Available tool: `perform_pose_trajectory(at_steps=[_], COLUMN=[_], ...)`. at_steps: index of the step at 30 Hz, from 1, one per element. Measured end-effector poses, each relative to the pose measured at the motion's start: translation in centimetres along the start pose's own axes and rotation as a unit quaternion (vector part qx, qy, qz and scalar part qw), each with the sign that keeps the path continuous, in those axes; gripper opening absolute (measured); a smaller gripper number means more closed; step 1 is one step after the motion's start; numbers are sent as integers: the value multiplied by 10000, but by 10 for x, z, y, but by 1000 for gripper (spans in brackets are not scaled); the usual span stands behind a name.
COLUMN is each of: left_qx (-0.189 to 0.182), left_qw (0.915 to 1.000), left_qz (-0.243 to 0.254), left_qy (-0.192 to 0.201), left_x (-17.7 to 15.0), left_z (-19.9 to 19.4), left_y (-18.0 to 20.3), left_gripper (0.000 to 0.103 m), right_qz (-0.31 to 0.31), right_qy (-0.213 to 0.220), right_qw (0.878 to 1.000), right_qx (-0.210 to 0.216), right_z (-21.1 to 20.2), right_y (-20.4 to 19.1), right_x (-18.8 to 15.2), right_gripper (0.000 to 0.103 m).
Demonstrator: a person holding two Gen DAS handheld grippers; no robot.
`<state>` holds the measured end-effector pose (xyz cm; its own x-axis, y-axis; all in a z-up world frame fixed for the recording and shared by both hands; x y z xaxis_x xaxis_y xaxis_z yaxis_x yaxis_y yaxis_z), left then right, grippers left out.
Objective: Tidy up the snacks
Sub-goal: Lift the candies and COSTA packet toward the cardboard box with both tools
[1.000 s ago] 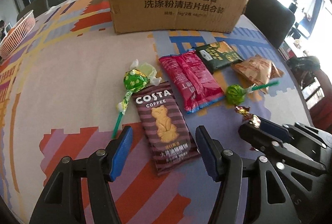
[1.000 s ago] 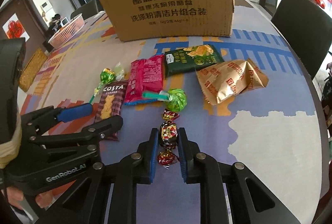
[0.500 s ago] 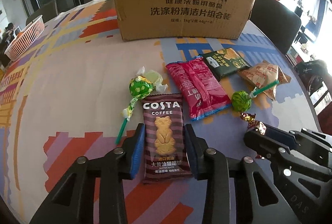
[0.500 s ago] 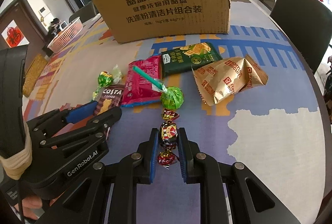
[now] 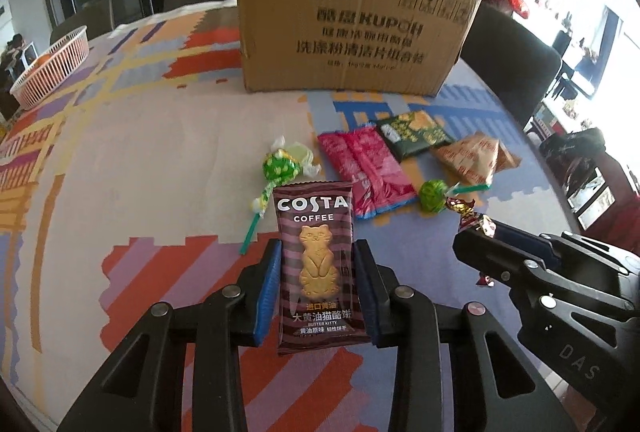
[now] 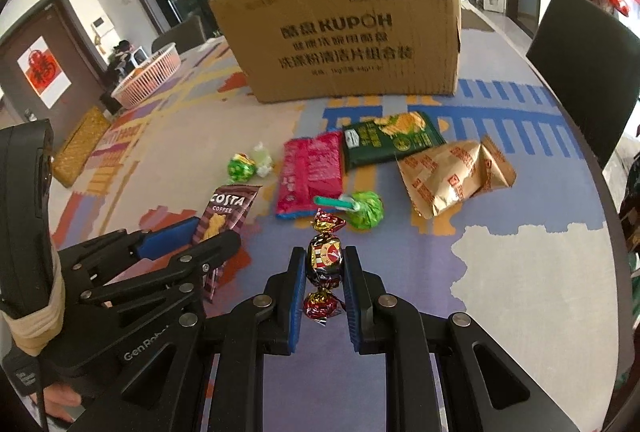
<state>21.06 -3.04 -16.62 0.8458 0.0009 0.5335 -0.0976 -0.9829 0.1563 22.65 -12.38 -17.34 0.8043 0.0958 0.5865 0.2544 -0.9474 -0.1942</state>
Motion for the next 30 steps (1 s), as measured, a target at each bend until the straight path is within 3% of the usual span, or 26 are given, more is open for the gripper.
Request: perform_pose_trajectory(at_steps=[15, 30], left_qx=[-172, -244], left_qw=[9977, 9925], left_qz=[109, 204], left_qy=[654, 1182], left_x=[48, 114], left_z=[-46, -71], left_y=[13, 21], left_gripper=[36, 36], right_qz=[-111, -180], right_qy=[613, 1222], right_qw=[9980, 9921], right_qx=[-64, -241], right_z=[-41, -68], right_y=[-3, 5], right_x=[39, 106], right_gripper=[19, 19])
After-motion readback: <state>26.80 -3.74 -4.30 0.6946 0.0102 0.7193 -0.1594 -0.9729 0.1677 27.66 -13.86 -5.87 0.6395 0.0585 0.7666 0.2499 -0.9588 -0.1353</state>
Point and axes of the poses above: each gripper's, at about its wrist camera, not at the fingertips, and z roughly the way its jaws point, y to its right, x to its top, the point moved 9 cm from there along z, roughly the way its jaws point, and after that the axes turned 6 degrees about -z, right-handed, at the moved point
